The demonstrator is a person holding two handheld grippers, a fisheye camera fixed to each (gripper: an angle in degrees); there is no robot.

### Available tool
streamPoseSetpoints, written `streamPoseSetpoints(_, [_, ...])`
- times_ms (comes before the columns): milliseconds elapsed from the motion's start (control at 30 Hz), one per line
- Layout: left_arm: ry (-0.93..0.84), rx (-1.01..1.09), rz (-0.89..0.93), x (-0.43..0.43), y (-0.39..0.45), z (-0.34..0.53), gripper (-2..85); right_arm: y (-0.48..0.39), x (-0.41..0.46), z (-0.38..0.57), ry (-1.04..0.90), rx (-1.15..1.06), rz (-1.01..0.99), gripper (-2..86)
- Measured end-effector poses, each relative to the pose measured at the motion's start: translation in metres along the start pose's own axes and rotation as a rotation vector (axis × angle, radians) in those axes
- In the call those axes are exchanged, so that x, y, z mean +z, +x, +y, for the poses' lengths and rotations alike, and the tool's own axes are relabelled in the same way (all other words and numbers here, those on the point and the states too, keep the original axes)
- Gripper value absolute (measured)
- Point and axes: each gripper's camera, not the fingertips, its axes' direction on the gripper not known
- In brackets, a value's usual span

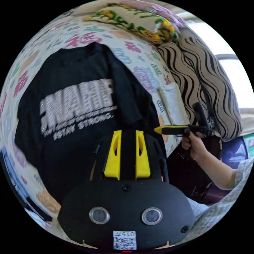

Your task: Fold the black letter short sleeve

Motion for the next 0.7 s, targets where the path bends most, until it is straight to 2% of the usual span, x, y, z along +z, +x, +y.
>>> streamPoseSetpoints(133, [-0.049,0.118,-0.108,0.052,0.054,-0.047,8.9,0.011,0.005,-0.007,0.038,0.019,-0.125,7.1])
streamPoseSetpoints(233, [-0.142,0.146,-0.222,0.083,0.075,-0.062,8.1,0.016,0.014,-0.011,0.007,0.011,-0.097,5.9])
streamPoseSetpoints(300, [-0.144,0.139,-0.272,0.088,0.084,-0.068,5.4,0.022,0.021,-0.012,-0.017,0.011,-0.119,1.6])
streamPoseSetpoints(367, [-0.14,0.093,-0.201,0.086,0.088,-0.075,1.3,0.027,0.024,-0.011,-0.04,0.022,-0.135,0.2])
streamPoseSetpoints(500, [-0.065,-0.009,-0.077,0.063,0.089,-0.085,0.0,0.036,0.008,0.002,0.025,0.013,-0.241,-0.5])
streamPoseSetpoints(600, [0.091,-0.097,0.117,0.028,0.092,-0.101,-0.4,0.05,-0.019,0.014,0.158,0.048,-0.406,-0.6])
streamPoseSetpoints(700, [0.228,-0.13,0.313,0.008,0.104,-0.137,-0.5,0.064,-0.048,0.022,0.284,0.059,-0.46,-0.4])
